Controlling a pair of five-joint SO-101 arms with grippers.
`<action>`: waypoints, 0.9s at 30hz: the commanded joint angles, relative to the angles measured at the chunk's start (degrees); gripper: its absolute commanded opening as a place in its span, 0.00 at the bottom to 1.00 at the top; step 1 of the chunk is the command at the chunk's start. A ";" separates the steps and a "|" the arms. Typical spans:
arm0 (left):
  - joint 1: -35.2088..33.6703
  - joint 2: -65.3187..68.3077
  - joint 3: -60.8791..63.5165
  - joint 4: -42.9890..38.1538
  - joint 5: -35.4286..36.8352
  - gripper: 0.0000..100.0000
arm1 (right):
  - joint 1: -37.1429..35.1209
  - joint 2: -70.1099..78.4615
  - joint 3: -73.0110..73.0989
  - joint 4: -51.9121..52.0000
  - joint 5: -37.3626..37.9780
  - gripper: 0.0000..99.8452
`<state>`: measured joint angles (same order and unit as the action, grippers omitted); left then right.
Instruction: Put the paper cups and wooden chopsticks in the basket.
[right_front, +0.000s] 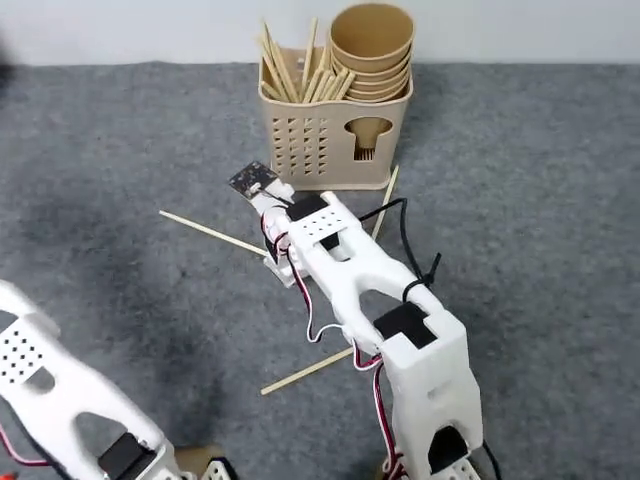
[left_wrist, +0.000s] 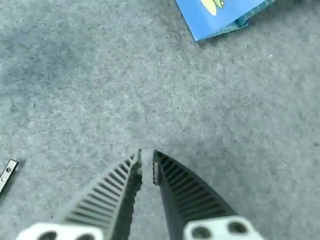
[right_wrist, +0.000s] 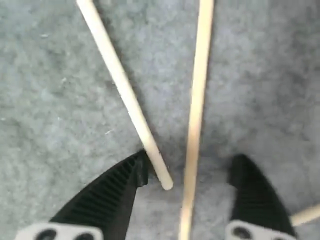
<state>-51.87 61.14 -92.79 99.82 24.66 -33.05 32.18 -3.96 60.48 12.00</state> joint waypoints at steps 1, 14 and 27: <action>-0.44 -1.14 -3.38 0.79 0.44 0.05 | -0.22 1.27 -0.70 -1.19 -0.79 0.02; -0.53 -1.23 -3.38 0.79 0.44 0.05 | -5.58 -6.11 -3.52 5.58 -3.25 0.01; -0.53 -1.14 -3.38 0.79 0.44 0.05 | -15.08 -30.99 -2.81 20.44 -3.08 0.01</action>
<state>-51.87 61.14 -92.79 99.82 24.66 -47.91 7.82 -5.98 79.65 8.48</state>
